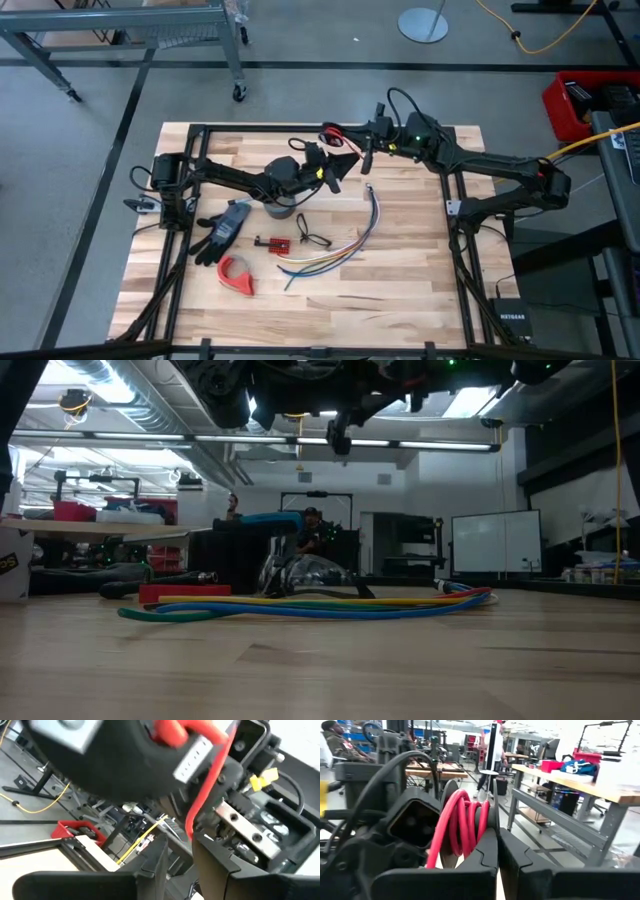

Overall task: Coil cords
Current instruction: Coil the red wire on the spool

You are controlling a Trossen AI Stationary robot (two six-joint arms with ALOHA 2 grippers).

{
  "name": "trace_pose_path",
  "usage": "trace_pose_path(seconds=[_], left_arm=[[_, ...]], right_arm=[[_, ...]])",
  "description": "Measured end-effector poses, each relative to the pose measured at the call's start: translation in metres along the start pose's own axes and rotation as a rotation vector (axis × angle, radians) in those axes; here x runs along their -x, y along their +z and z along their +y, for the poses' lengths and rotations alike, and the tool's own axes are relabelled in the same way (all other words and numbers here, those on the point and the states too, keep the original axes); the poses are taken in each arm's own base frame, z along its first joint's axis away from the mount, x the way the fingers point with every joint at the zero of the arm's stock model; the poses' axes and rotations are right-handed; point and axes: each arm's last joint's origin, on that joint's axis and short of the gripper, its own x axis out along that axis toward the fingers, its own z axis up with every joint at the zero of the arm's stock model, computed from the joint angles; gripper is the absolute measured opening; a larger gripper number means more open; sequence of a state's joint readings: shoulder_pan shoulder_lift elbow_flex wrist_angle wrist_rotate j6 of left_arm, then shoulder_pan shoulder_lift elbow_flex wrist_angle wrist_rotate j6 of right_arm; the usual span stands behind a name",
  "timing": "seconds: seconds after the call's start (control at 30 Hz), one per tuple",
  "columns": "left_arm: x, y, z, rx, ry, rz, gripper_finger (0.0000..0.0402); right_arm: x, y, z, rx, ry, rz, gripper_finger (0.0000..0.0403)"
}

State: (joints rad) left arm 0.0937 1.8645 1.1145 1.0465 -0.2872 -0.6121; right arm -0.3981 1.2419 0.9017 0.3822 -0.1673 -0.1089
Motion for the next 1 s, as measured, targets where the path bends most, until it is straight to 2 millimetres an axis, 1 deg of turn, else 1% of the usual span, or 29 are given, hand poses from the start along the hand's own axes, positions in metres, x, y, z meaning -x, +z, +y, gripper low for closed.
trace_pose_path(seconds=[0.13,0.37,1.0], left_arm=[[0.0001,0.0011,-0.0012,-0.006,-0.011,-0.014,0.0082],[0.0011,0.0008,-0.0061,0.002,-0.065,-0.007,0.0082],[0.0016,0.0024,-0.0083,0.006,-0.079,-0.031,0.0082]], right_arm=[[-0.0006,0.0015,0.0035,0.002,-0.005,-0.011,0.0001],[-0.0007,0.0014,0.0034,0.002,-0.043,-0.007,0.0001],[-0.0007,-0.0015,0.0038,-0.002,-0.031,0.023,0.0001]])
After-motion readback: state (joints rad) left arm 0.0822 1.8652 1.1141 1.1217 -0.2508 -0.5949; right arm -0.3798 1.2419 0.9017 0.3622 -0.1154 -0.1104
